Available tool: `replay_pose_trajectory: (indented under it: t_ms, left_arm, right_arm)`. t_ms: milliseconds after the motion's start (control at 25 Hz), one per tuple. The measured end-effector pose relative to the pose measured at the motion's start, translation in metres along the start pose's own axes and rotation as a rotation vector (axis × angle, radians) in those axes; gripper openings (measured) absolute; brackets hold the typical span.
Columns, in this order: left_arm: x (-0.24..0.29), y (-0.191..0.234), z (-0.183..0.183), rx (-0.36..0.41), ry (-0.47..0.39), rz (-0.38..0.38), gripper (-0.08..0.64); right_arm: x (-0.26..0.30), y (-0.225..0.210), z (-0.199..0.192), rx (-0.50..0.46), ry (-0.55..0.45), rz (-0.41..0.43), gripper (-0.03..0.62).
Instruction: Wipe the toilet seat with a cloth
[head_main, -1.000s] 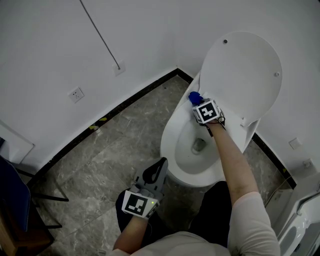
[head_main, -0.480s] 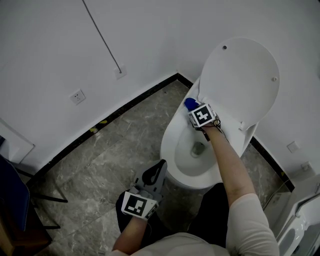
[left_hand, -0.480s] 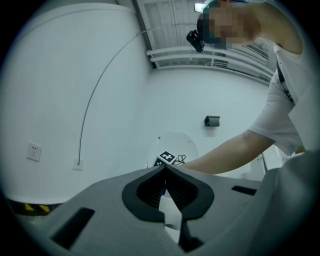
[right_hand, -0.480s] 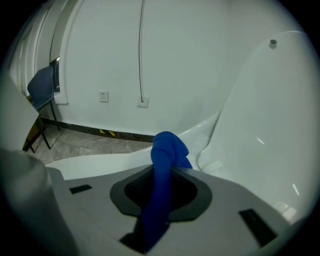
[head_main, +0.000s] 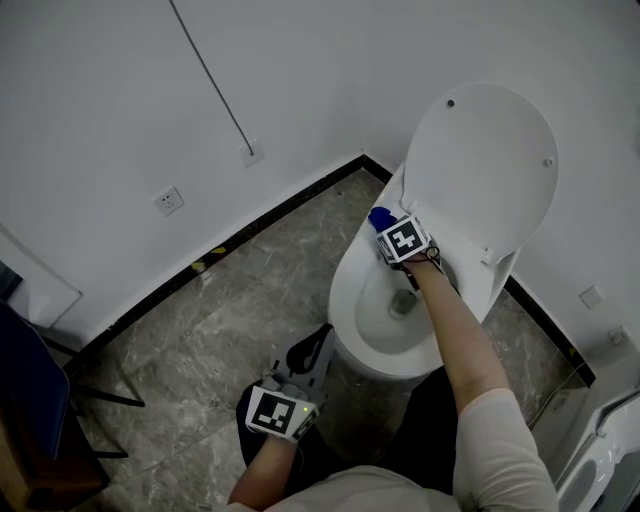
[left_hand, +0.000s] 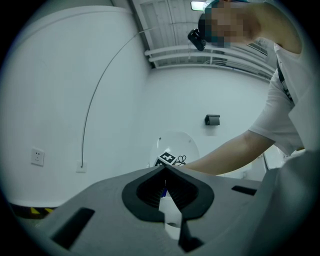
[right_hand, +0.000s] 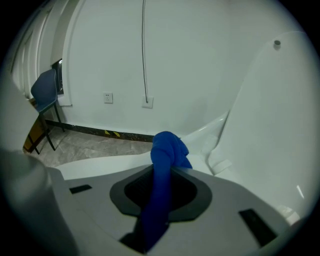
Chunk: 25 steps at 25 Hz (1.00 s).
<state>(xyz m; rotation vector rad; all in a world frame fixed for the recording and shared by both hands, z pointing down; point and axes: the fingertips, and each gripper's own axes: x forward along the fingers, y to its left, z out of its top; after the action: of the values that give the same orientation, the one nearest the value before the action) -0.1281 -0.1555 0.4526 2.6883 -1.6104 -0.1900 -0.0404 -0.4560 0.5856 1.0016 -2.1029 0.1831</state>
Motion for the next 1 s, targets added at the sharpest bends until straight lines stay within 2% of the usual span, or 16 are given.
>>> replay_pose_trajectory:
  t_ms: [1000]
  left_arm:
    - [-0.017,-0.004,0.012,0.009,-0.008,0.010,0.008]
  right_arm:
    - [-0.012,0.052,-0.004,0.053,-0.009,0.139,0.064]
